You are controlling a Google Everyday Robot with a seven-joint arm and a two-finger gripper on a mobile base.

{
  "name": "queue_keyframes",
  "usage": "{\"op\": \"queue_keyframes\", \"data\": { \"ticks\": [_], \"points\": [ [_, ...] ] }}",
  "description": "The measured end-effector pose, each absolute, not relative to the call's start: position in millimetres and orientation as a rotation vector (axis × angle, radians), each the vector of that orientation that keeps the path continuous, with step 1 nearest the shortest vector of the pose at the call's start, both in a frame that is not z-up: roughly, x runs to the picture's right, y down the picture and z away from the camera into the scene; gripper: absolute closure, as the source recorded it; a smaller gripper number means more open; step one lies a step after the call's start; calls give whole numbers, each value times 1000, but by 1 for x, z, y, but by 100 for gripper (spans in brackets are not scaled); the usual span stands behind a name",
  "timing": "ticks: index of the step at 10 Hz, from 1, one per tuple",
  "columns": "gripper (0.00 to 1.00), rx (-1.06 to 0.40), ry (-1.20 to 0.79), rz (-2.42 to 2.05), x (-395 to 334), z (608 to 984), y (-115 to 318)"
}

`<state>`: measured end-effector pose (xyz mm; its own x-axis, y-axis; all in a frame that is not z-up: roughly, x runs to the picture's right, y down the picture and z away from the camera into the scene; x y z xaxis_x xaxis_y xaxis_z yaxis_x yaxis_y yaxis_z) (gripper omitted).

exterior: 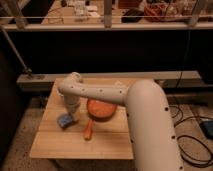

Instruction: Wipe the white sponge on the table

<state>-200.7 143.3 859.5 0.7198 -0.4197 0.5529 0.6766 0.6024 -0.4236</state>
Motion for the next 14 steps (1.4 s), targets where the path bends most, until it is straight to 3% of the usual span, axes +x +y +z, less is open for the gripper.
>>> {"op": "queue_keyframes", "data": {
  "ticks": [7,14],
  "points": [
    [59,-635,-491,-801,-277,864,141],
    [59,-646,-572,-969,-330,823,198]
  ]
}}
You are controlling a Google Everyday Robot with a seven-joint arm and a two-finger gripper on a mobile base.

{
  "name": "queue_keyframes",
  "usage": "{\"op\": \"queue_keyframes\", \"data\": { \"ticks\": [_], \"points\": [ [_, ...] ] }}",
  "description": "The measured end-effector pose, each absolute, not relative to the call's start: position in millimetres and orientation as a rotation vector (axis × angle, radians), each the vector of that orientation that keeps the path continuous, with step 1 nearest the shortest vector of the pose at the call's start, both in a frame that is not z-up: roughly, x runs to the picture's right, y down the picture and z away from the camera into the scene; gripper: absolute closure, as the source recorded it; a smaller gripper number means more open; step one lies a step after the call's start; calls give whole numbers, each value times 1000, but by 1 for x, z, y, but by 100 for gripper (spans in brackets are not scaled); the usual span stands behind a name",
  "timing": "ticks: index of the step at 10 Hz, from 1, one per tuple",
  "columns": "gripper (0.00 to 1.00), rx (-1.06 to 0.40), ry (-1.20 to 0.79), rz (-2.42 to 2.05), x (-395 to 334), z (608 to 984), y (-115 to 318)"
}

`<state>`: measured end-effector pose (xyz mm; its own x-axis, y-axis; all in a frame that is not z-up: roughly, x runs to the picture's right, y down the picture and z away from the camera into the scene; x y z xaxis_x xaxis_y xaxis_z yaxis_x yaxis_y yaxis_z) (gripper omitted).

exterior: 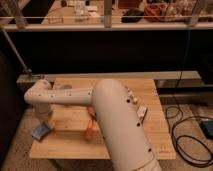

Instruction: Wipe the white sponge on the table

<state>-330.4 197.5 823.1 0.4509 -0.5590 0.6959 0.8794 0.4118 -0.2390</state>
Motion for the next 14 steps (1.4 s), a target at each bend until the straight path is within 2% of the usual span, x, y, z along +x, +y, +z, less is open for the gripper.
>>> {"op": "queue_keyframes", "data": {
  "ticks": [6,14],
  "points": [
    [59,-694,-576,-990,-297,787,249],
    [59,-739,-503,-874,-229,781,264]
  ]
}}
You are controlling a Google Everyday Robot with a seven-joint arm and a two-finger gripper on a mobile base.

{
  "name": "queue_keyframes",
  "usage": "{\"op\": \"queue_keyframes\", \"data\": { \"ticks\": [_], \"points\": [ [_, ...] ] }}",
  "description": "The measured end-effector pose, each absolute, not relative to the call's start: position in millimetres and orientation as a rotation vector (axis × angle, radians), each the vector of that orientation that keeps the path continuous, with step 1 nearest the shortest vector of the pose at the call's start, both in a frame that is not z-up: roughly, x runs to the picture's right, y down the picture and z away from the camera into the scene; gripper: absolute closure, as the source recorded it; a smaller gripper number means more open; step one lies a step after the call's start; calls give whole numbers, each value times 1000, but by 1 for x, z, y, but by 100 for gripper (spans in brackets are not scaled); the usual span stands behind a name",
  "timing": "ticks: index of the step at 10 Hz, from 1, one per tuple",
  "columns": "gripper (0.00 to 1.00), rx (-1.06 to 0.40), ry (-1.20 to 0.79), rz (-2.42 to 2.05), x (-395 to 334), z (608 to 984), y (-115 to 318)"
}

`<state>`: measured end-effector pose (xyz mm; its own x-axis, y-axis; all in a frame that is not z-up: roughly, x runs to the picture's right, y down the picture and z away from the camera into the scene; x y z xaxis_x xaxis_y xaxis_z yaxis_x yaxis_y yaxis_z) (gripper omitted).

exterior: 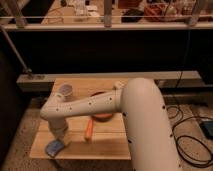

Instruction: Wipe the white sponge on the table

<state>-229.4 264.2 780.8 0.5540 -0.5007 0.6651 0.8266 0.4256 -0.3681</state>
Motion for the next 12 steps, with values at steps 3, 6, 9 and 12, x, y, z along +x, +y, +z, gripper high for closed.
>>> {"op": "queue_keyframes", "data": {
  "ticks": [3,6,9,12],
  "points": [
    [59,-754,-458,-797,-194,790,257],
    [59,-758,-435,-710,-166,805,248],
    [59,-745,-425,-622,-142,829,221],
    [59,-725,-412,-581,-136,848,190]
  ]
}}
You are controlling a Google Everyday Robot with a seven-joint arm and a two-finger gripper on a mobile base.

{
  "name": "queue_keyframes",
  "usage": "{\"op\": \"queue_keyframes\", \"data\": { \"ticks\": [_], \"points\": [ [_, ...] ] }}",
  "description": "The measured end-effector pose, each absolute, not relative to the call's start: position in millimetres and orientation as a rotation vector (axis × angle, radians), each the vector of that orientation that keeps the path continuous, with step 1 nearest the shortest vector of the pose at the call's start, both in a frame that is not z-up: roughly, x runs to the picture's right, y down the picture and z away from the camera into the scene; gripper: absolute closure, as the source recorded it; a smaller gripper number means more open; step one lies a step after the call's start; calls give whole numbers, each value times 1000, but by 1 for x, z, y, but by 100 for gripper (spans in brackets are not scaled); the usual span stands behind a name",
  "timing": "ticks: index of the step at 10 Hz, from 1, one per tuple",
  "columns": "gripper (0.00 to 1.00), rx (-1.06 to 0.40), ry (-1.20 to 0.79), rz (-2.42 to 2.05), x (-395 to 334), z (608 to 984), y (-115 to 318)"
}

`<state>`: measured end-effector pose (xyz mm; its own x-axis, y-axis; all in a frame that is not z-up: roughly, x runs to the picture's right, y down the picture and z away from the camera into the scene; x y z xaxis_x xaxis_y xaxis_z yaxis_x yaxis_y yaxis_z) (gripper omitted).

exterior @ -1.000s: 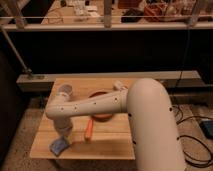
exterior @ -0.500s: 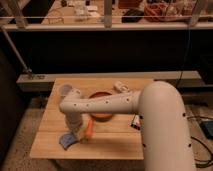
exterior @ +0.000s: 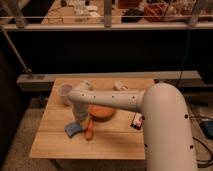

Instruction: Wipe the white sponge on the table

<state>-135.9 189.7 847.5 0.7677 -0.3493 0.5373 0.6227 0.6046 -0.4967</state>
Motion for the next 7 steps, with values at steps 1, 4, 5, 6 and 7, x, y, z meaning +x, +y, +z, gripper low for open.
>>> {"op": "queue_keyframes", "data": {
  "ticks": [1,4,5,6,7],
  "points": [
    [59,-719,-414,-575,-137,853,183],
    [59,-699,-421,-586,-154,870,153],
    [59,-684,-427,-598,-165,874,143],
    [59,-677,-427,-607,-173,876,135],
    [59,-666,-428,-622,-183,876,127]
  ]
}}
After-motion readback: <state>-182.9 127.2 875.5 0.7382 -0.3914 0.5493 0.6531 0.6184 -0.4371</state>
